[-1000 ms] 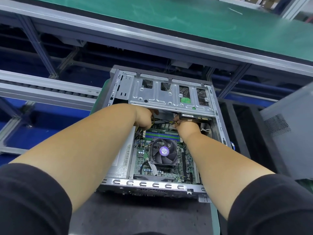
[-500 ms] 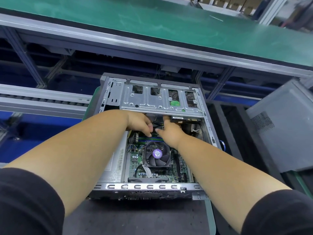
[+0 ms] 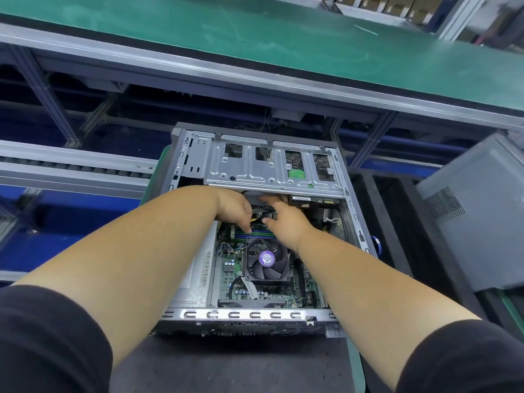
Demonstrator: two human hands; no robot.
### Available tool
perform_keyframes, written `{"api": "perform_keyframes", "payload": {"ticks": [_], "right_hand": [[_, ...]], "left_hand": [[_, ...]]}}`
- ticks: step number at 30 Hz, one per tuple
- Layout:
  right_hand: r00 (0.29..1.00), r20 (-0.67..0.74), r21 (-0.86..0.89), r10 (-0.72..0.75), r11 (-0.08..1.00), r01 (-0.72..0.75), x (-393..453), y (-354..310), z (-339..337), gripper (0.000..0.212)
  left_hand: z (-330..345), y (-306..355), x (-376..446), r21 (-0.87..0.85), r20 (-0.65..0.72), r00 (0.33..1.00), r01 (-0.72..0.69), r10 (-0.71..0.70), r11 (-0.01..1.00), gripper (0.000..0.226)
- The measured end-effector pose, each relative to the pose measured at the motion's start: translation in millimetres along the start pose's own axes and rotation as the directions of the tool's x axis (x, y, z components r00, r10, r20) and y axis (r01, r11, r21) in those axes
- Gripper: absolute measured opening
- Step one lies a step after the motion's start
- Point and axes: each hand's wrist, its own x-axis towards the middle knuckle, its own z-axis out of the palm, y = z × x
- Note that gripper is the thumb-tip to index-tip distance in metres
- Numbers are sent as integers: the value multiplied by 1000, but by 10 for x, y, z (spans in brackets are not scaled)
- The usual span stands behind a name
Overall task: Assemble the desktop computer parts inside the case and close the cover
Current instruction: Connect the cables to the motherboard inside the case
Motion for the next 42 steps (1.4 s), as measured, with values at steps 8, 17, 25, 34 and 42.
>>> {"api": "perform_keyframes", "payload": {"ticks": [8, 17, 25, 34, 42], "right_hand": [[999, -24, 2, -29, 1000, 29, 22, -17, 17, 45], [1000, -7, 16, 18, 1000, -18, 99, 44, 37, 25], [994, 42, -215, 106, 972, -94, 182, 156, 3, 39], [992, -47, -354, 119, 926, -128, 200, 188, 41, 38], [983, -76, -116, 166, 978, -174, 200, 223, 62, 21]], "left_hand": [[-4, -4, 5, -10, 15, 1000, -2, 2, 1000, 39], [22, -31, 50, -53, -60, 998, 2, -5, 999, 28], [19, 0, 32, 183, -222, 968, 156, -113, 971, 45], [8, 70, -9, 290, -66, 989, 147, -133, 946, 33], [12, 141, -116, 317, -16, 992, 122, -123, 941, 39]]}}
